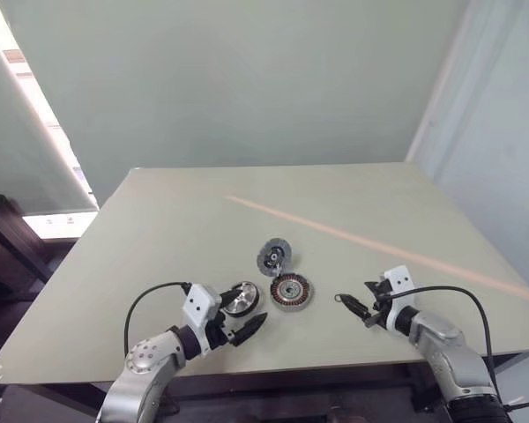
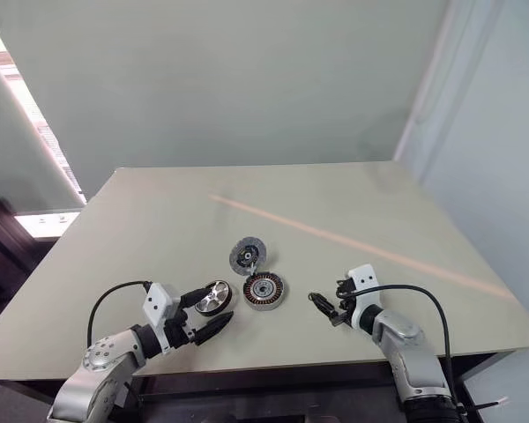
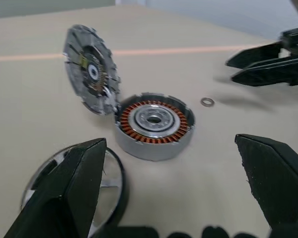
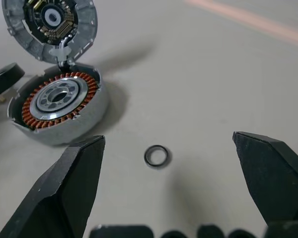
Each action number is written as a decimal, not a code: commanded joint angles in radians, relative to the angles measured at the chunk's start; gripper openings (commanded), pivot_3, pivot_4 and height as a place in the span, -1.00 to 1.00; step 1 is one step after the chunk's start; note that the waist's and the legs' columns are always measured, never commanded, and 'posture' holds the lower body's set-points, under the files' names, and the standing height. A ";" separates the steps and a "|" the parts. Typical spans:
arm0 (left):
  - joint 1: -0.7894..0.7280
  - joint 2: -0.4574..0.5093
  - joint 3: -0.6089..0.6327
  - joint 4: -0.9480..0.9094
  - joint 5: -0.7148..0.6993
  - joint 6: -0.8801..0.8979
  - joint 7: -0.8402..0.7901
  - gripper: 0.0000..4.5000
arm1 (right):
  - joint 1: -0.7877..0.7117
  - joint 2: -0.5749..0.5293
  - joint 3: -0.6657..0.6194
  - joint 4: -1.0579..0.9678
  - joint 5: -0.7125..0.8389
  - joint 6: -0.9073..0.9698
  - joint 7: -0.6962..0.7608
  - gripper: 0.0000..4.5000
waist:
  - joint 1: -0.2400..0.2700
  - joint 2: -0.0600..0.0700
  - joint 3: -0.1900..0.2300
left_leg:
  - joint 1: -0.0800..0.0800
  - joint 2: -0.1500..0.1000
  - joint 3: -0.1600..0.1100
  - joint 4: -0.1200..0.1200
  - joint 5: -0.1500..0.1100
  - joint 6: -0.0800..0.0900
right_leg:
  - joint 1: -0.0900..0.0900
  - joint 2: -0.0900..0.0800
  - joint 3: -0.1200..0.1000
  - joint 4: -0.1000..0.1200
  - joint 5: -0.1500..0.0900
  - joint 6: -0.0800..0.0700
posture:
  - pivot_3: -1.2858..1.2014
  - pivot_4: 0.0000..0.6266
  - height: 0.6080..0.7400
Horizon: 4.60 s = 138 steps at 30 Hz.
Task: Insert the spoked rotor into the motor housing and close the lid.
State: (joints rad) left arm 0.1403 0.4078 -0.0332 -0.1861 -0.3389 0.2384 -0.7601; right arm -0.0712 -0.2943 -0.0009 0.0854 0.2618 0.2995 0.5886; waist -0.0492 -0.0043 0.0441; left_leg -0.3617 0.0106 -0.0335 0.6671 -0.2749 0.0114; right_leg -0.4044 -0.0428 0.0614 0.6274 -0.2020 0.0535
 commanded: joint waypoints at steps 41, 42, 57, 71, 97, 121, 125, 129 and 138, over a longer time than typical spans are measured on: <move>-0.001 0.020 -0.021 0.005 -0.017 -0.005 -0.052 1.00 | -0.131 0.082 0.061 0.316 -0.113 -0.195 -0.005 -0.65 | -0.001 0.001 0.000 | 0.001 0.002 0.000 0.000 0.000 0.000 | 0.000 0.006 0.006 0.000 0.000 0.000 | 0.03 -1.00 1.00; -0.001 0.020 -0.021 0.007 -0.017 -0.006 -0.052 1.00 | -0.133 0.085 0.056 0.312 -0.108 -0.198 -0.005 -0.65 | -0.001 0.001 0.000 | 0.001 0.002 0.000 0.000 0.000 0.000 | 0.000 0.006 0.007 0.000 0.000 0.000 | 0.03 -1.00 1.00; -0.020 0.007 0.001 0.047 -0.016 -0.052 -0.030 1.00 | -0.200 0.134 0.117 0.020 -0.108 0.040 -0.074 -0.65 | -0.001 0.001 0.000 | 0.000 0.002 0.000 0.000 0.000 0.000 | -0.001 0.007 0.007 0.001 0.000 0.000 | 0.03 -1.00 1.00; -0.029 0.005 -0.007 0.065 -0.004 -0.082 -0.013 1.00 | -0.302 0.218 0.251 0.121 -0.175 0.078 -0.101 -0.65 | -0.001 0.001 0.000 | 0.000 0.002 -0.001 -0.001 0.000 0.000 | -0.002 0.007 0.007 0.001 0.000 0.000 | 0.03 -1.00 1.00; -0.006 0.002 -0.011 0.050 0.006 -0.093 0.004 1.00 | -0.332 0.246 0.265 0.252 -0.202 0.030 -0.093 -0.65 | -0.002 0.002 0.000 | -0.001 0.003 -0.001 -0.001 0.000 0.000 | -0.002 0.008 0.007 0.001 0.000 0.000 | 0.03 -1.00 1.00; -0.011 0.002 -0.013 0.051 0.011 -0.091 0.005 1.00 | -0.326 0.240 0.283 0.271 -0.231 0.045 -0.071 -0.65 | -0.003 0.002 0.000 | 0.000 0.003 -0.001 -0.001 0.000 0.000 | -0.002 0.008 0.007 0.001 0.000 0.000 | 0.03 -1.00 1.00; -0.013 0.003 -0.012 0.052 0.011 -0.091 0.005 1.00 | -0.325 0.241 0.283 0.279 -0.235 0.039 -0.075 -0.65 | -0.003 0.002 0.000 | 0.000 0.003 -0.001 -0.001 0.000 0.000 | -0.002 0.008 0.007 0.001 0.000 0.000 | 0.03 -1.00 1.00; -0.014 0.004 -0.012 0.051 0.012 -0.090 0.005 1.00 | -0.326 0.238 0.287 0.283 -0.242 0.039 -0.075 -0.65 | -0.003 0.002 0.000 | 0.000 0.003 -0.001 -0.001 0.000 0.000 | -0.002 0.008 0.007 0.001 0.000 0.000 | 0.03 -1.00 1.00; -0.017 0.004 -0.012 0.055 0.014 -0.093 0.005 1.00 | -0.320 0.251 0.269 0.254 -0.216 0.040 -0.064 0.56 | -0.002 0.002 0.000 | 0.000 0.003 -0.001 -0.001 0.000 0.000 | -0.002 0.008 0.007 0.001 0.000 0.000 | 0.03 -1.00 1.00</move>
State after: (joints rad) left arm 0.1421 0.4126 -0.0539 -0.1067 -0.3270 0.1641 -0.7582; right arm -0.3822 -0.0458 0.2910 0.3672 0.0322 0.3445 0.5270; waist -0.0512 -0.0026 0.0440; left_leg -0.3621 0.0132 -0.0344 0.6663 -0.2749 0.0112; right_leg -0.4063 -0.0352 0.0683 0.6280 -0.2019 0.0532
